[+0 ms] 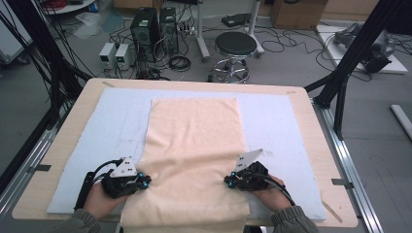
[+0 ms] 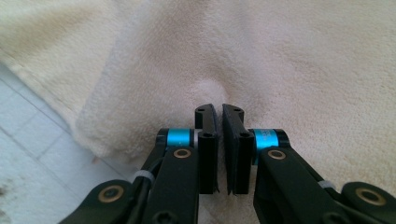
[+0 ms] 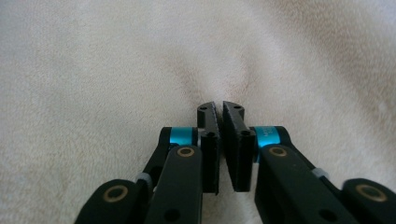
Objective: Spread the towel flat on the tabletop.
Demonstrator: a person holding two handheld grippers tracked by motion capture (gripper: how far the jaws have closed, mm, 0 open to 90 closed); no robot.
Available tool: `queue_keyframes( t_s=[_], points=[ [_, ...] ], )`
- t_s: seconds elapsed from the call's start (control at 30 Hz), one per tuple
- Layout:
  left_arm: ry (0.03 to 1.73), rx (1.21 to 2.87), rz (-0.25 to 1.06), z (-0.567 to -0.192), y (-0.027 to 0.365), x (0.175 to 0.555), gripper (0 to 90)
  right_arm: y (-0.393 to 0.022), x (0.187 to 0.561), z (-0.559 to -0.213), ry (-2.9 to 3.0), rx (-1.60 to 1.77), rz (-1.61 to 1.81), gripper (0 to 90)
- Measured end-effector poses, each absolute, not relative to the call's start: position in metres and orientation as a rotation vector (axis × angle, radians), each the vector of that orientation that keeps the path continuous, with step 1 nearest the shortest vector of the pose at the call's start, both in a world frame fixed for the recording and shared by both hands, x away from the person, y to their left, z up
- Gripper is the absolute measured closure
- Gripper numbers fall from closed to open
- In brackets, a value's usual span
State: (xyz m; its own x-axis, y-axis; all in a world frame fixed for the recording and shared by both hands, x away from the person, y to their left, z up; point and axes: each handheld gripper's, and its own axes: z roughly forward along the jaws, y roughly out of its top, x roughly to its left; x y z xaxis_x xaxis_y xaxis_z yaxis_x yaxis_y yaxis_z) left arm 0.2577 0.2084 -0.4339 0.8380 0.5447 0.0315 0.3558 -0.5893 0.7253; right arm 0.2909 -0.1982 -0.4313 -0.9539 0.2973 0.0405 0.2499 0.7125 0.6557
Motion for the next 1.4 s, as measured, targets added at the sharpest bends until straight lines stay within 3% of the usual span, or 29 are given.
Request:
queue_keyframes(
  t_s=[0.2,0.27,0.4,0.67,0.83,0.9,0.93,1.0,1.03,1.1,1.27,1.3,1.33,1.4],
  points=[
    [0.774,2.125,0.598,-0.416,0.205,0.29,84.9,-0.193,0.315,-0.415,2.655,0.534,0.994,85.7],
    [0.839,2.096,0.621,-0.413,0.203,0.307,80.4,-0.195,0.328,-0.411,2.604,0.587,1.0,81.4],
    [0.822,2.05,0.585,-0.405,0.209,0.308,67.4,-0.202,0.329,-0.405,2.584,0.62,1.068,73.5],
    [0.63,2.11,0.456,-0.41,0.218,0.243,60.8,-0.214,0.269,-0.405,2.632,0.485,1.183,58.5],
    [0.551,2.202,0.315,-0.426,0.215,0.232,55.6,-0.21,0.252,-0.421,2.727,0.439,1.155,52.7],
    [0.543,2.26,0.245,-0.437,0.211,0.233,57.9,-0.205,0.253,-0.43,2.774,0.426,1.119,53.5],
    [0.535,2.241,0.255,-0.44,0.211,0.231,63.6,-0.202,0.254,-0.434,2.802,0.423,1.097,56.4],
    [0.551,2.256,0.227,-0.437,0.211,0.231,80.3,-0.202,0.255,-0.437,2.814,0.407,1.143,73.5],
    [0.548,2.268,0.236,-0.436,0.209,0.228,84.0,-0.203,0.255,-0.437,2.837,0.395,1.157,80.6],
    [0.522,2.304,0.202,-0.432,0.208,0.218,85.3,-0.202,0.253,-0.435,2.866,0.362,1.155,85.1],
    [0.421,2.247,0.094,-0.404,0.214,0.169,84.6,-0.205,0.211,-0.409,2.887,0.213,1.25,83.3],
    [0.408,2.227,0.133,-0.394,0.216,0.161,81.6,-0.206,0.2,-0.401,2.88,0.197,1.278,77.3],
    [0.415,2.203,0.148,-0.39,0.216,0.158,73.0,-0.208,0.193,-0.394,2.858,0.18,1.307,72.3],
    [0.391,2.206,0.21,-0.385,0.215,0.159,67.3,-0.21,0.191,-0.389,2.828,0.184,1.305,68.6]
  ],
)
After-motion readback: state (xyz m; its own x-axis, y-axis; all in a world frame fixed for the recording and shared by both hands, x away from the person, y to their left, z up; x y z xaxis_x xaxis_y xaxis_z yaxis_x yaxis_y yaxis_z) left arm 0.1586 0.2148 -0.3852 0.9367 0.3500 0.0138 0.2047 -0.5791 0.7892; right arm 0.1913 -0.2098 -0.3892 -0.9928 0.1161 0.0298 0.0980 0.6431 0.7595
